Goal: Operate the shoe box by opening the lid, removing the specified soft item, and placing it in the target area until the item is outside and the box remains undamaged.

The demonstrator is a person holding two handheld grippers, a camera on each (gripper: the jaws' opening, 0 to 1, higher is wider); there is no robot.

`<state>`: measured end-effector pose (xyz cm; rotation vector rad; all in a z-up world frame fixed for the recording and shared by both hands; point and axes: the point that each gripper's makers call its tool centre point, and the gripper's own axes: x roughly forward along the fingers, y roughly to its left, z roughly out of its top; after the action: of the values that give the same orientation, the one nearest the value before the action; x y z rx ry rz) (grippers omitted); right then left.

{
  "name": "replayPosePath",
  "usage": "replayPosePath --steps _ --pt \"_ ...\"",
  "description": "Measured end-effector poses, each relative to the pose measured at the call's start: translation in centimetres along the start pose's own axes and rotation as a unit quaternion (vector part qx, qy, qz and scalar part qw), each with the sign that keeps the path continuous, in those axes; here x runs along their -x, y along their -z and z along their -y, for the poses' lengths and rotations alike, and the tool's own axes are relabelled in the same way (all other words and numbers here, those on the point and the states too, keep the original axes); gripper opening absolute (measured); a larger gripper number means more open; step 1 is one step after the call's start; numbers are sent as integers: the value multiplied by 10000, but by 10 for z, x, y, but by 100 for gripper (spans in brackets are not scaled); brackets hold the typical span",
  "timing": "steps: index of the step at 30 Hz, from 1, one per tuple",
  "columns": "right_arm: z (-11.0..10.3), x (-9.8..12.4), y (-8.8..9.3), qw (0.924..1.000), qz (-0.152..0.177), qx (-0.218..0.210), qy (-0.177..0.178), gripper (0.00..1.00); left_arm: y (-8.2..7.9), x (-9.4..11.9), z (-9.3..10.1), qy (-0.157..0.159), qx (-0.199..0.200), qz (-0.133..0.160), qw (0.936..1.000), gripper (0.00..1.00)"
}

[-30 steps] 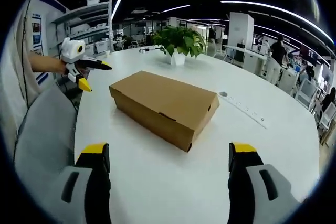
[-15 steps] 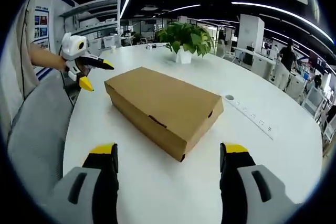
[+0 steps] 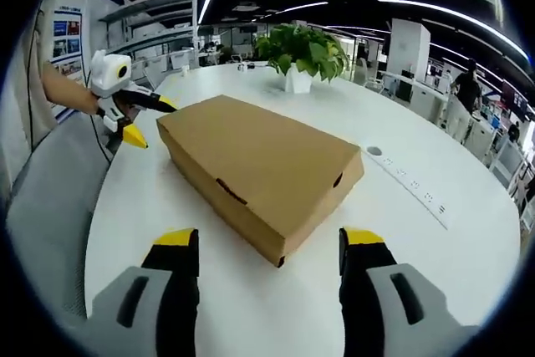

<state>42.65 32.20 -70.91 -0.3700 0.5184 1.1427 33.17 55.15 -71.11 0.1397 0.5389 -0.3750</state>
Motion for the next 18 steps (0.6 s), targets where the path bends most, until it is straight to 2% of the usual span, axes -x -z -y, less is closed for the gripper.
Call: replayPosePath --steps 13,18 --pt "6 -21 -3 10000 -22 -23 12 53 1 -10 -7 -349 234 24 9991 65" --pt "6 -25 -4 10000 -9 -63 19 50 -1 -14 -6 -364 331 55 9988 62"
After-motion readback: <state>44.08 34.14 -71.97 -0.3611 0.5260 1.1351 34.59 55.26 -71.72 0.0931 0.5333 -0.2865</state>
